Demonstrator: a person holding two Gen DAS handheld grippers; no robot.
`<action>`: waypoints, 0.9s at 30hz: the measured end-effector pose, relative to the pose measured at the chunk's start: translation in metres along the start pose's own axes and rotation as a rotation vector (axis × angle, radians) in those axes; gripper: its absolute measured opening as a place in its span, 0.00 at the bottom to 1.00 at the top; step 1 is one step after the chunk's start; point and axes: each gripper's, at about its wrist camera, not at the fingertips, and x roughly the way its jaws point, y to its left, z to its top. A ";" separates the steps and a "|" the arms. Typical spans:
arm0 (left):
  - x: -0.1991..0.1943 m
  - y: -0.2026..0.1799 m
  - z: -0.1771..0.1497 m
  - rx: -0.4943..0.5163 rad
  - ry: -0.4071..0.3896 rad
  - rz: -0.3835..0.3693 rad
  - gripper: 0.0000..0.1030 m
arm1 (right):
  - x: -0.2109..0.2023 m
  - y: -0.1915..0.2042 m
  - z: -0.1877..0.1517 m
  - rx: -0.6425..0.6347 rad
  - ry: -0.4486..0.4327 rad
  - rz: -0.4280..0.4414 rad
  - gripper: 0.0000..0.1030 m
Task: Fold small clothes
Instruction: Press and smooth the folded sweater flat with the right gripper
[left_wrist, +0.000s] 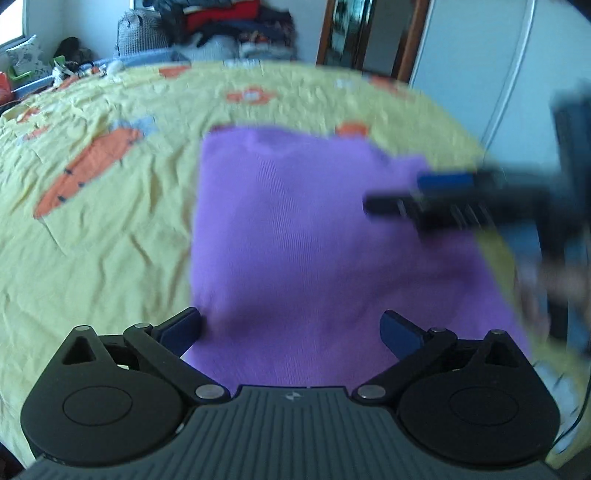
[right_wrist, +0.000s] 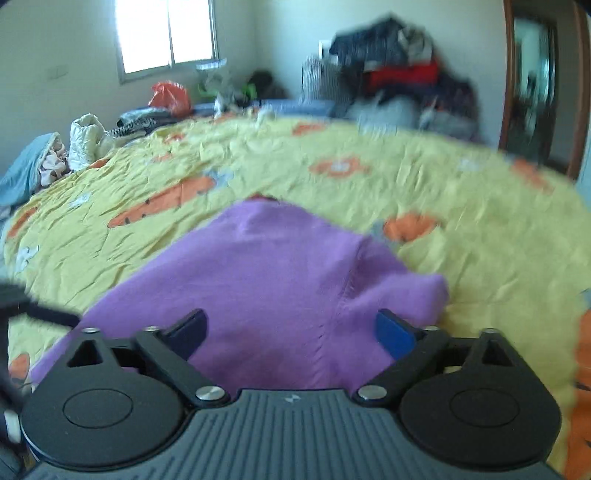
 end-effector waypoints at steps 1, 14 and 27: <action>0.005 -0.002 -0.005 0.013 -0.001 0.017 1.00 | 0.011 -0.006 0.000 -0.020 0.033 -0.053 0.91; 0.002 0.006 -0.014 -0.020 -0.021 0.017 1.00 | -0.036 0.044 -0.019 -0.009 -0.020 -0.079 1.00; -0.025 0.012 -0.029 -0.039 -0.008 -0.019 1.00 | -0.054 0.049 -0.038 0.083 0.016 -0.143 1.00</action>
